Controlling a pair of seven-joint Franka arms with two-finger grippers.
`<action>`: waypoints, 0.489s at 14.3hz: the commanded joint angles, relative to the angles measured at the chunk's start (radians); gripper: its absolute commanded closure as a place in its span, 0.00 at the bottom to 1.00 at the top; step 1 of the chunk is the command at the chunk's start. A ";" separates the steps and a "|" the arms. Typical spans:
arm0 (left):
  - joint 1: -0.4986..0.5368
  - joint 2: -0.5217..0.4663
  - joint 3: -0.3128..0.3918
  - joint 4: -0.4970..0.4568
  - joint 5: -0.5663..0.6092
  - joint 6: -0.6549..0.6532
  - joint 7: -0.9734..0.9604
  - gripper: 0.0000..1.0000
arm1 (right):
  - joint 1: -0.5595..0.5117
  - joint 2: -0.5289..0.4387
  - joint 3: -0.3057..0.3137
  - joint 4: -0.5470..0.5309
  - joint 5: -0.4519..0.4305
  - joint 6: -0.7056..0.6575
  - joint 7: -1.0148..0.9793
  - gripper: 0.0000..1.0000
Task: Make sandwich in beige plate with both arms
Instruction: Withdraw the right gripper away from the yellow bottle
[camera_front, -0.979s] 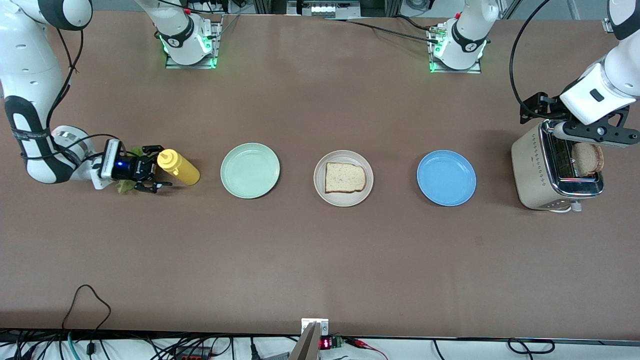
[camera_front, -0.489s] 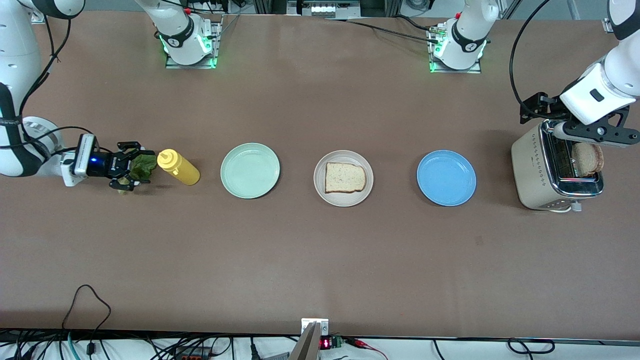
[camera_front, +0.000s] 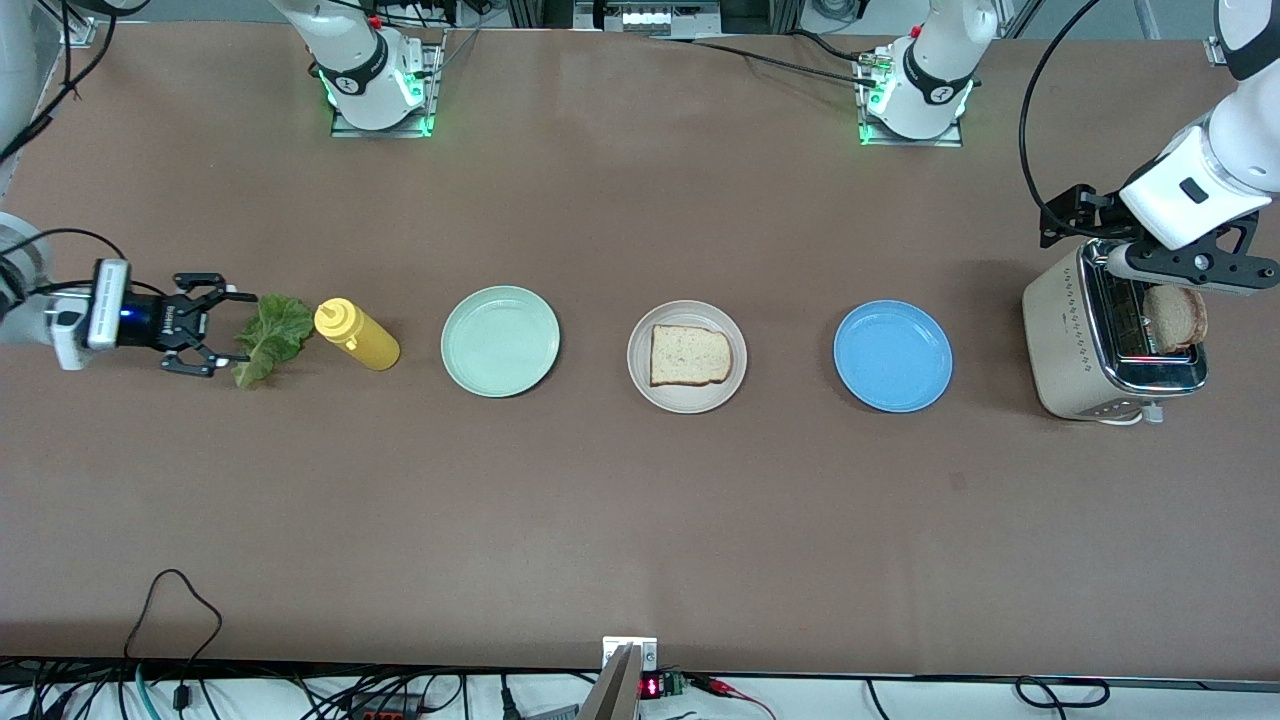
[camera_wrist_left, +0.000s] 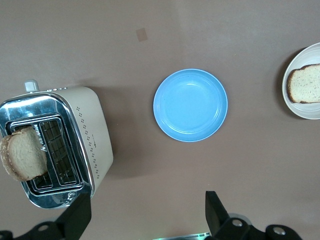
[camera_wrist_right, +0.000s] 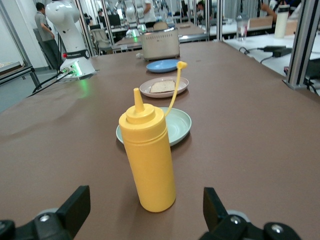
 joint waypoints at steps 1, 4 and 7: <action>0.001 0.004 -0.002 0.022 -0.006 -0.020 -0.007 0.00 | 0.010 -0.046 -0.004 0.062 -0.084 0.021 0.166 0.00; 0.003 0.004 -0.002 0.022 -0.006 -0.019 -0.006 0.00 | 0.016 -0.083 -0.002 0.132 -0.157 0.041 0.353 0.00; 0.003 0.004 -0.002 0.022 -0.006 -0.019 -0.004 0.00 | 0.046 -0.089 -0.001 0.244 -0.182 0.038 0.526 0.00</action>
